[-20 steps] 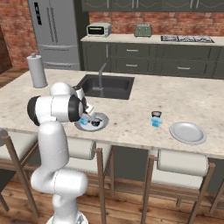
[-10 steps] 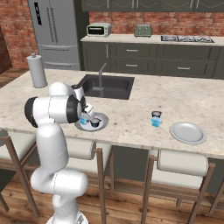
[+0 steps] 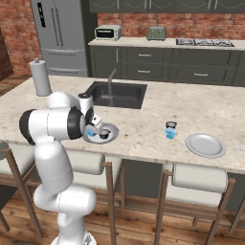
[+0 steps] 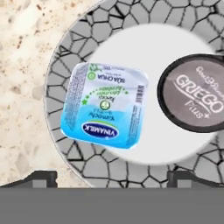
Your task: Place two yogurt containers on each plate.
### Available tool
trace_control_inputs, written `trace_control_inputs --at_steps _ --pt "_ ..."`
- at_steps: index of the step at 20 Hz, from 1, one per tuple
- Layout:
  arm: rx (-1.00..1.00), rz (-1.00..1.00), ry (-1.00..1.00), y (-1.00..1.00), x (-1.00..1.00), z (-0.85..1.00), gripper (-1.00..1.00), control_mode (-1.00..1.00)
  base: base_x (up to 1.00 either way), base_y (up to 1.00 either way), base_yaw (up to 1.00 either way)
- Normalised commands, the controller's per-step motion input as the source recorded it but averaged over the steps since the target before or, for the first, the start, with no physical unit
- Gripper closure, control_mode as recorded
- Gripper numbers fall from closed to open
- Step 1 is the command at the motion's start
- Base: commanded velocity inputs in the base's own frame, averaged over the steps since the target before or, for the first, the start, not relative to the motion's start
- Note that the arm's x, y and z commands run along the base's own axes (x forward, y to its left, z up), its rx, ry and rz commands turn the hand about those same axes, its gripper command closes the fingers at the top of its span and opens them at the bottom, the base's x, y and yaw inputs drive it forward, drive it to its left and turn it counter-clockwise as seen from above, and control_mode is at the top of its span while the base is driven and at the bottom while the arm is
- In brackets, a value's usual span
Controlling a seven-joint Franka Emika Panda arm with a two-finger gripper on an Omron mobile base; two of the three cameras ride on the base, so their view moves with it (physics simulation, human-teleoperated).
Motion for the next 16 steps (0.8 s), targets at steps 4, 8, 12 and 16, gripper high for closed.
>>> trace_control_inputs --at_steps 4,8,12,16 --pt "0.07 0.00 0.00 -0.10 -0.42 0.38 -1.00 -1.00 0.00 0.00 0.00" --pt "0.00 0.04 0.00 -0.14 -0.47 0.47 -1.00 -1.00 0.00 0.00 0.00" --pt "0.00 0.13 0.00 -0.12 -0.57 0.47 -1.00 -1.00 0.00 0.00 0.00" --pt "-0.01 0.16 0.00 -0.12 -0.66 0.37 -1.00 -1.00 0.00 0.00 0.00"
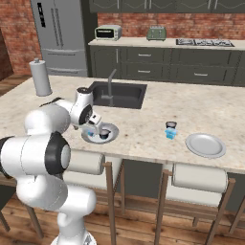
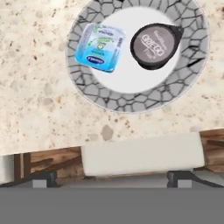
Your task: Place two yogurt containers on each plate.
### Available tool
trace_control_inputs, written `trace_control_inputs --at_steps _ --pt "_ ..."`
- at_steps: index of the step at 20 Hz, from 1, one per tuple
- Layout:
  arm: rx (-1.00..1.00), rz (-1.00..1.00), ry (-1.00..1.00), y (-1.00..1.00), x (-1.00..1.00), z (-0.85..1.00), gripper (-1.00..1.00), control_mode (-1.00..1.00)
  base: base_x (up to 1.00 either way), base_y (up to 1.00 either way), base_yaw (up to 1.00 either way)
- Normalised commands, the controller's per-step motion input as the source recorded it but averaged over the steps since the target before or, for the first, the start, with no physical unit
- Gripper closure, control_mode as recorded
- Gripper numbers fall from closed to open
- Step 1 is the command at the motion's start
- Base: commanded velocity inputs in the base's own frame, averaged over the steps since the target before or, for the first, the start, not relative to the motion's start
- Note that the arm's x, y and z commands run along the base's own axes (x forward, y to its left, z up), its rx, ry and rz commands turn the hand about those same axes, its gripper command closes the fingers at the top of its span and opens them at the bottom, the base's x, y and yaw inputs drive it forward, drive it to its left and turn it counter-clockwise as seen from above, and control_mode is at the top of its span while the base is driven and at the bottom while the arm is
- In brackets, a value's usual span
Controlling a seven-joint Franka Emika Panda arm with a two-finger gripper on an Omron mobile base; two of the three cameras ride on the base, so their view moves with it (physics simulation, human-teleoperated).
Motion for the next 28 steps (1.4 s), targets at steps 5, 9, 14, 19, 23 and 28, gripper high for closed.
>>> trace_control_inputs --at_steps 5,9,14,19,23,28 --pt "0.00 0.27 0.00 -0.05 -0.59 0.24 -1.00 -1.00 0.00 0.00 0.00" --pt "0.00 0.22 0.00 0.00 -0.58 0.18 -1.00 -1.00 0.00 0.00 0.00" --pt "-0.02 0.20 -0.05 0.00 -0.54 0.17 -1.00 -1.00 0.00 0.00 0.00" --pt "0.00 0.00 -0.05 0.00 -0.18 0.04 -1.00 -1.00 0.00 0.00 0.00" --pt "0.00 0.00 0.00 0.00 0.00 0.00 -1.00 -1.00 0.00 0.00 0.00" --pt "0.00 0.00 0.00 0.00 0.00 0.00 -1.00 -1.00 0.00 0.00 0.00"
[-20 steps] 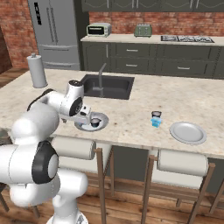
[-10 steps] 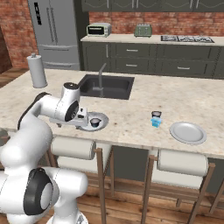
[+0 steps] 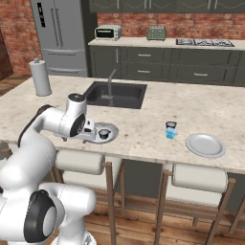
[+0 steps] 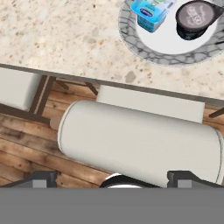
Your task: Place two yogurt containers on each plate.
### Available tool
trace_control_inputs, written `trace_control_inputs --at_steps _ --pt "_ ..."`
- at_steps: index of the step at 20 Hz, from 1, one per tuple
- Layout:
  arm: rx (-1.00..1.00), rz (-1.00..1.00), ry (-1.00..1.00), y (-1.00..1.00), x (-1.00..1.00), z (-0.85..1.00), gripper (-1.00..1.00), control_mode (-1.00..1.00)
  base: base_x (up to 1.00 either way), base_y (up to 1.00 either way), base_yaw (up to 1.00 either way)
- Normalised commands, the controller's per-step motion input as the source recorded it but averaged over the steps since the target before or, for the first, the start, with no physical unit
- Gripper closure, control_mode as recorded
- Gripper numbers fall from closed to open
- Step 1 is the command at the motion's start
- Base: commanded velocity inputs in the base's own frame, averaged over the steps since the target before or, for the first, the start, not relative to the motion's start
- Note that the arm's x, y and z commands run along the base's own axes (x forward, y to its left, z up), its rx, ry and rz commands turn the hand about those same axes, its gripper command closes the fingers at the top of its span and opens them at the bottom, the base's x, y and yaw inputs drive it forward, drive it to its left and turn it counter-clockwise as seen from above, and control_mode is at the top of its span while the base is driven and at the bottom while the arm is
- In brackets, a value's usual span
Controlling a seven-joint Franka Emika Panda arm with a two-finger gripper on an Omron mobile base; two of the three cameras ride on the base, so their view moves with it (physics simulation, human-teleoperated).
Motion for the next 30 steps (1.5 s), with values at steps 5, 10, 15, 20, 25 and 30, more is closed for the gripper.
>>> trace_control_inputs --at_steps 5,10,15,20,25,30 --pt "0.00 0.00 0.00 0.00 0.00 0.00 -1.00 1.00 0.00 0.00 0.00" --pt "0.00 0.00 0.00 0.00 0.00 0.00 -1.00 1.00 0.00 0.00 0.00" --pt "0.00 0.00 0.00 0.00 0.00 0.00 -1.00 1.00 -0.03 0.00 0.00" --pt "0.00 0.00 0.00 0.00 0.00 0.00 -1.00 1.00 -0.12 -0.58 -0.13" --pt "0.00 0.00 0.00 0.00 0.00 0.00 -1.00 1.00 -0.05 -0.89 -0.08" --pt "0.00 0.00 0.00 0.00 0.00 0.00 -1.00 1.00 0.00 -0.87 -0.03"
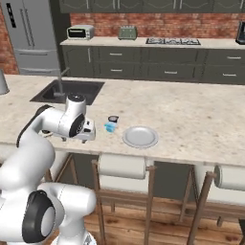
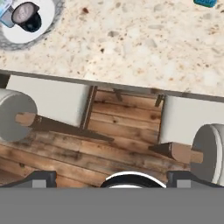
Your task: Place two yogurt containers on each plate.
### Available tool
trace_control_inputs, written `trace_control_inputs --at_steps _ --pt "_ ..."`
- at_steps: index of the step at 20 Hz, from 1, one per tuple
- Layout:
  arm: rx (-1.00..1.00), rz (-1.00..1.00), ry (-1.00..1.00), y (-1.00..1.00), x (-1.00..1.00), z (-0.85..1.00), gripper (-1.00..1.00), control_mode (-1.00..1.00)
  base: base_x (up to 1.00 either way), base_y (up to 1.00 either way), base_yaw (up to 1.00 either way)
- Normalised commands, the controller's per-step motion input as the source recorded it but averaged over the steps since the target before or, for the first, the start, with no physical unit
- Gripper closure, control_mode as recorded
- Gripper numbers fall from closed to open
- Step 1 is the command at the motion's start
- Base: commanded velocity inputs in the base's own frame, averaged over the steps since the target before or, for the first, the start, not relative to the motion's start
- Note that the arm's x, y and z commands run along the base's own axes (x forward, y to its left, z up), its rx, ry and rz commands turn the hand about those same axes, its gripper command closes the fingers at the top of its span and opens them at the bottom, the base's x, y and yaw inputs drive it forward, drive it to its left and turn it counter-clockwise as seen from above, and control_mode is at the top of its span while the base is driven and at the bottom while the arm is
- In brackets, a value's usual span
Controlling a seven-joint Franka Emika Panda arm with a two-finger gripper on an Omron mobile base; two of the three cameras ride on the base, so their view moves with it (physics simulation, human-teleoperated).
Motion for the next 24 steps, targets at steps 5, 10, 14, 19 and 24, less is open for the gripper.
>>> trace_control_inputs --at_steps 5,10,14,19,24 --pt "0.00 0.00 0.00 0.00 0.00 0.00 -1.00 1.00 0.18 -0.72 -0.01" --pt "0.00 0.00 0.00 0.00 0.00 0.00 -1.00 1.00 0.31 -0.35 0.00" --pt "0.00 0.00 0.00 0.00 0.00 0.00 -1.00 1.00 0.53 -0.08 0.00" --pt "0.00 0.00 0.00 0.00 0.00 0.00 -1.00 1.00 0.65 -0.04 0.00" --pt "0.00 0.00 0.00 0.00 0.00 0.00 -1.00 1.00 0.66 0.00 0.00"
